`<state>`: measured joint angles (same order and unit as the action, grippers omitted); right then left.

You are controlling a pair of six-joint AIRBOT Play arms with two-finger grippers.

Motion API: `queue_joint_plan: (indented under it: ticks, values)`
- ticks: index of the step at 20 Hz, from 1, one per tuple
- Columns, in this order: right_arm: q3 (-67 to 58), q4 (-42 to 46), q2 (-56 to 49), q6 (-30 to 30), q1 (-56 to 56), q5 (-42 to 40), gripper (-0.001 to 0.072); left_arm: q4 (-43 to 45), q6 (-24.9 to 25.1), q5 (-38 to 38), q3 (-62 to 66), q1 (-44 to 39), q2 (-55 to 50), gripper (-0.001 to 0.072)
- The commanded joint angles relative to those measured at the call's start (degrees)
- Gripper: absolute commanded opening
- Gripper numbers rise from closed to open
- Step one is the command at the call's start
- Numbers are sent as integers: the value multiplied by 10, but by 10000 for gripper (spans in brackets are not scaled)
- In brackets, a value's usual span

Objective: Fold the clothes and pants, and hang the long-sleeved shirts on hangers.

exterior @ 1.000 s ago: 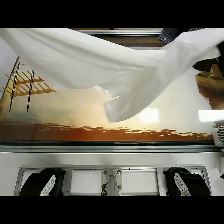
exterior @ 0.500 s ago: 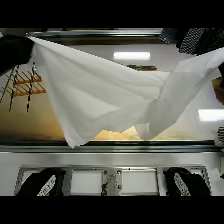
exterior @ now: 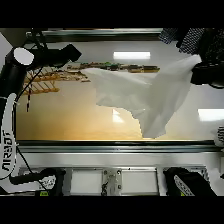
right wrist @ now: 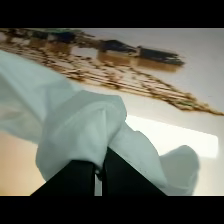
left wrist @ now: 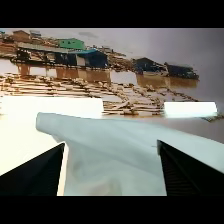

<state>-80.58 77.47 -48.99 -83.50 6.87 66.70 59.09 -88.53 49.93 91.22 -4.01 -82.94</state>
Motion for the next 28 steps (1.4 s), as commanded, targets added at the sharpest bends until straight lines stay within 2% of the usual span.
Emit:
queue_joint_plan:
  ticks: [1,4,6,7,8,9,10,13,18,21,23,26,28]
  values:
    - [55,4,-7,-89,174,-31,16,-2,0,41,19,48,-2,618]
    - [140,4,-43,-141,343,-148,17,-1,5,45,-50,97,62,617]
    - [164,4,-91,-142,429,-216,21,-1,18,46,-114,125,109,618]
    - [164,4,-115,-138,460,-240,54,-1,26,46,-148,136,134,617]
    - [164,4,-137,-131,485,-259,283,-1,32,49,-177,145,155,617]
    - [164,4,-153,-132,498,-268,644,-1,33,51,-206,153,177,617]
    - [163,6,-159,-132,500,-267,720,-2,33,51,-227,158,194,617]
    - [163,38,-138,-132,467,-226,720,-1,57,52,-286,155,243,617]
    - [165,144,-123,-139,408,-8,706,36,57,54,-391,100,301,617]
    - [172,191,-164,-236,409,54,705,52,55,46,-462,20,320,617]
    - [179,192,-209,-308,409,55,705,91,14,23,-496,-43,328,617]
    - [179,196,-288,-357,428,56,704,163,-55,6,-508,-115,331,617]
    - [179,216,-328,-391,450,56,704,180,-71,4,-508,-137,331,617]
